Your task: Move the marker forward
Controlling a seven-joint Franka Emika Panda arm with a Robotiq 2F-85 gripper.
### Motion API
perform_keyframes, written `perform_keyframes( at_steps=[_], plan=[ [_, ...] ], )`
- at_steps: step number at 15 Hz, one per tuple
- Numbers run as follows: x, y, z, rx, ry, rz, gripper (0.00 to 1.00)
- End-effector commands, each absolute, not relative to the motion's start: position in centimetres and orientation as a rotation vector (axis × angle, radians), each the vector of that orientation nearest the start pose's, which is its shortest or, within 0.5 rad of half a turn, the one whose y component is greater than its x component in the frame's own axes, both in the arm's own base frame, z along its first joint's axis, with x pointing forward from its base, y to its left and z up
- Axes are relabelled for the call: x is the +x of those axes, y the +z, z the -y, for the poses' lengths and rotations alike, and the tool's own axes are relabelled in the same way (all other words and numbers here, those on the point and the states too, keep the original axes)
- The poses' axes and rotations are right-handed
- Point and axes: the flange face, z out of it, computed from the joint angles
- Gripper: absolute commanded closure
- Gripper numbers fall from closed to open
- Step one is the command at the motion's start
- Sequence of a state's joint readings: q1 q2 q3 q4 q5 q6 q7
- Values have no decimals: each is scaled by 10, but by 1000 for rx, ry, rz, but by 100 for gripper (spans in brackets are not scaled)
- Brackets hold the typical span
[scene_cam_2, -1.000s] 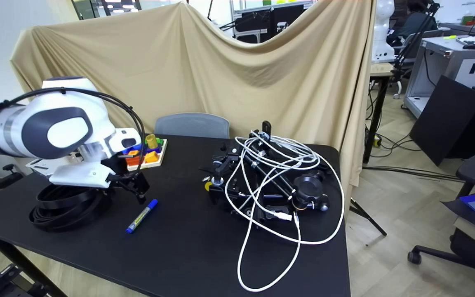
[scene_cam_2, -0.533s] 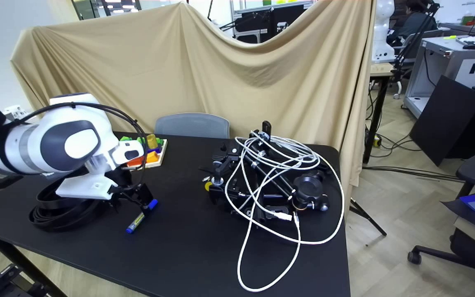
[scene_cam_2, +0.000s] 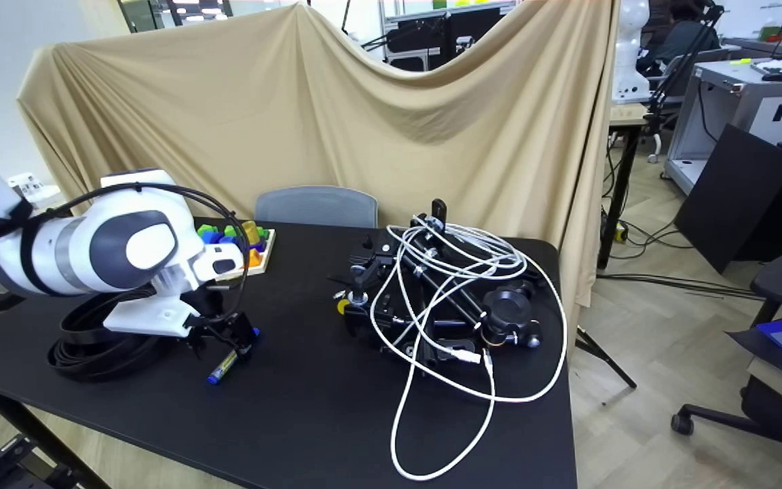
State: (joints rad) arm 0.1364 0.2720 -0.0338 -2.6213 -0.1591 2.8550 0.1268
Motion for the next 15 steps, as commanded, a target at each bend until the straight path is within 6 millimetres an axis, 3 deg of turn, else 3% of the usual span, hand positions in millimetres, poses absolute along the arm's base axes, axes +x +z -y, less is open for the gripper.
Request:
perform_keyframes(
  at_steps=[1,2,3,13,14,15],
  plan=[
    [430,142,-57,-3187,52,155,0],
    [431,139,-58,-3183,52,153,25],
    [433,138,-59,-3181,52,150,26],
    [444,139,-65,-3114,-2,12,95],
    [445,142,-65,-3113,-5,10,99],
    [447,146,-65,-3112,-8,8,95]
  ],
)
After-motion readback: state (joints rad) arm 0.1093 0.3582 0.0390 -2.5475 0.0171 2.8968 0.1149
